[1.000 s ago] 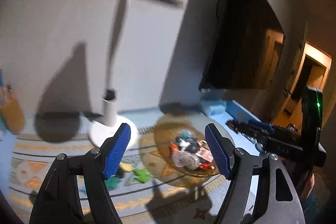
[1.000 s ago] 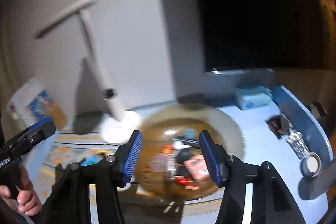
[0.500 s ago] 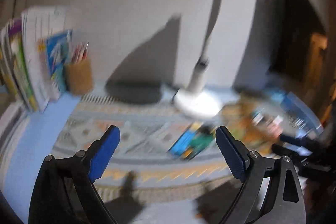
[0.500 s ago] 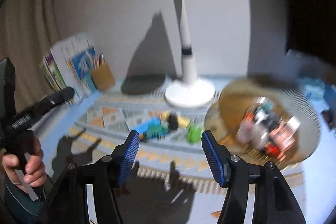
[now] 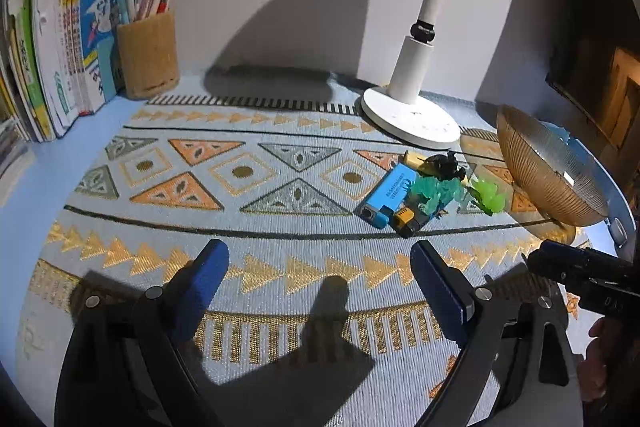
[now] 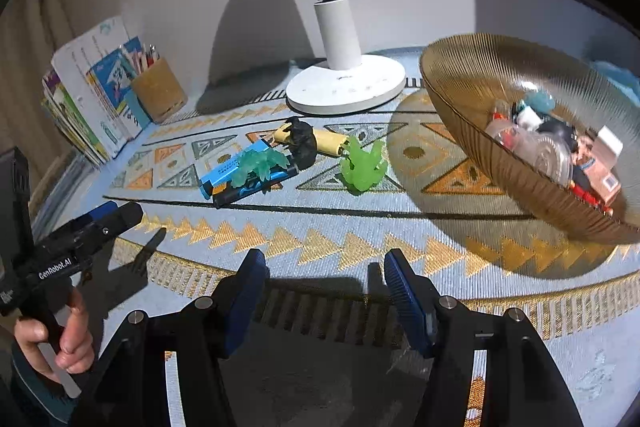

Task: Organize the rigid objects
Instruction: 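Open both tools and move them back over the remaining toys, then grasp the teal figurine with the left tool while the right tool grasps the green figurine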

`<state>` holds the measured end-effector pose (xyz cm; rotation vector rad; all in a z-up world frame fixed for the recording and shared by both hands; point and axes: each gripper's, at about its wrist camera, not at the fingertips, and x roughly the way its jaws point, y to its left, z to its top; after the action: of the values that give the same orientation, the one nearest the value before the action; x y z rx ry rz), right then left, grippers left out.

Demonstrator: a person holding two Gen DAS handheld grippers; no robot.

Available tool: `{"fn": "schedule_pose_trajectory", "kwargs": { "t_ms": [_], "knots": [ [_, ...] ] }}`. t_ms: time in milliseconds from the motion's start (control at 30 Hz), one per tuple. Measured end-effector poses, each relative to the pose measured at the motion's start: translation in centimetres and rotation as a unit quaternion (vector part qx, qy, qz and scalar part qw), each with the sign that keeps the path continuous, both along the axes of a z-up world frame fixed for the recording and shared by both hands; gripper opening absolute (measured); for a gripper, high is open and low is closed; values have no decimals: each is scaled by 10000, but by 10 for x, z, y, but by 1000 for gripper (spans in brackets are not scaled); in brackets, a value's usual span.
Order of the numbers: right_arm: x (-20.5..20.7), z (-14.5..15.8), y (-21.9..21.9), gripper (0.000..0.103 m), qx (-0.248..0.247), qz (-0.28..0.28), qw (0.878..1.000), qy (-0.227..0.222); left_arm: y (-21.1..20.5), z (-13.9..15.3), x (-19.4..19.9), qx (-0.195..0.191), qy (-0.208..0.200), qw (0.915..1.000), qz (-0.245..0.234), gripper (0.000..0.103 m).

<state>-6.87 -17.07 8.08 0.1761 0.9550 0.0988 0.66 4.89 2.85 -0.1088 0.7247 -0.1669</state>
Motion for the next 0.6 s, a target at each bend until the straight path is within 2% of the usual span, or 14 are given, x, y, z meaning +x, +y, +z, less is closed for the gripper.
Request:
{"fn": "schedule_pose_trajectory", "kwargs": {
  "t_ms": [133,333,500,567,600],
  "knots": [
    [1,-1,-6,60,155,-82,9998,101,-4,-1,0,135,41,9999,-2,92],
    [3,-2,-2,60,-25,-144,9998,137,-12,-9,9,339,332,9987,-158,91],
    [11,-7,-4,60,27,-131,9993,358,-19,-1,28,3,561,9960,-690,90],
    [21,-9,-11,60,383,-255,9967,666,-31,9,36,42,456,9929,-1101,85],
    [29,-8,-11,60,321,-351,9953,842,-41,15,39,182,291,9907,-1315,85]
  ]
}}
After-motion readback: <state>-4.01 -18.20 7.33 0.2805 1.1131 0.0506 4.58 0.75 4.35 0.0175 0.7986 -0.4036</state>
